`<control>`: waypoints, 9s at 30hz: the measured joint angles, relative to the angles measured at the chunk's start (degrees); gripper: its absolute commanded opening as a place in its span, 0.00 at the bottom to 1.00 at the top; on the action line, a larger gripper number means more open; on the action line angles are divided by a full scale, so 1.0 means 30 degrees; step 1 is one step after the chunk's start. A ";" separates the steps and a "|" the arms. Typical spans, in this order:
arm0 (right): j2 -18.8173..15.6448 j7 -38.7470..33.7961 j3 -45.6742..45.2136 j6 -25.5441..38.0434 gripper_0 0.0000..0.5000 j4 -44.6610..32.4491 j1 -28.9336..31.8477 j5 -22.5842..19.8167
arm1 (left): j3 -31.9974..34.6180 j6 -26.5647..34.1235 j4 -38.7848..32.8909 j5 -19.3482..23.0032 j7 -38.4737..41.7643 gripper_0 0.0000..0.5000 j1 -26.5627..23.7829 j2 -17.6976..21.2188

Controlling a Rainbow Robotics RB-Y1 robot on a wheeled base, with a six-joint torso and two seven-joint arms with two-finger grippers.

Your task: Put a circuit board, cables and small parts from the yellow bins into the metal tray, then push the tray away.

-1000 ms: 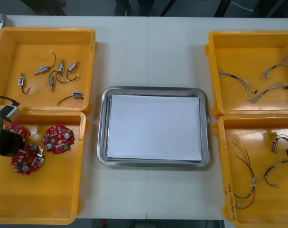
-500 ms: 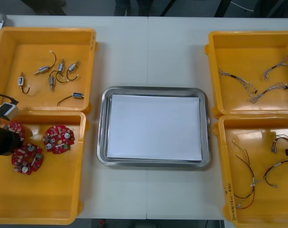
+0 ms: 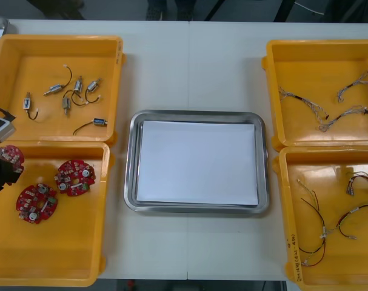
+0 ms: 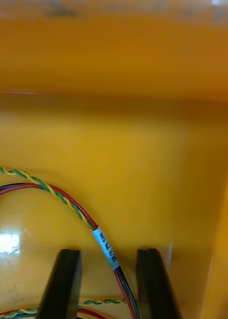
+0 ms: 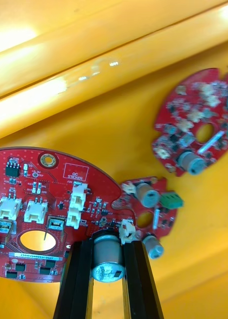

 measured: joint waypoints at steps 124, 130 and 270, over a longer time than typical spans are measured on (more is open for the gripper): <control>-0.2391 0.0007 -0.2767 1.3294 0.00 -1.4486 -0.3694 -0.4484 | -2.3012 -0.1787 0.0784 -0.6409 2.1909 1.00 -1.4220 -0.6254; -0.2391 0.0007 -0.2763 1.3294 0.00 -1.4585 -0.3711 -0.4484 | -2.2832 -0.1521 0.0197 -0.6407 2.1913 1.00 -1.4288 -0.6234; 0.3757 0.3053 1.9788 0.7382 0.00 -0.5595 -1.3545 0.5370 | -0.6270 -0.8526 2.3796 -0.7862 0.3529 0.00 -1.7191 -0.3010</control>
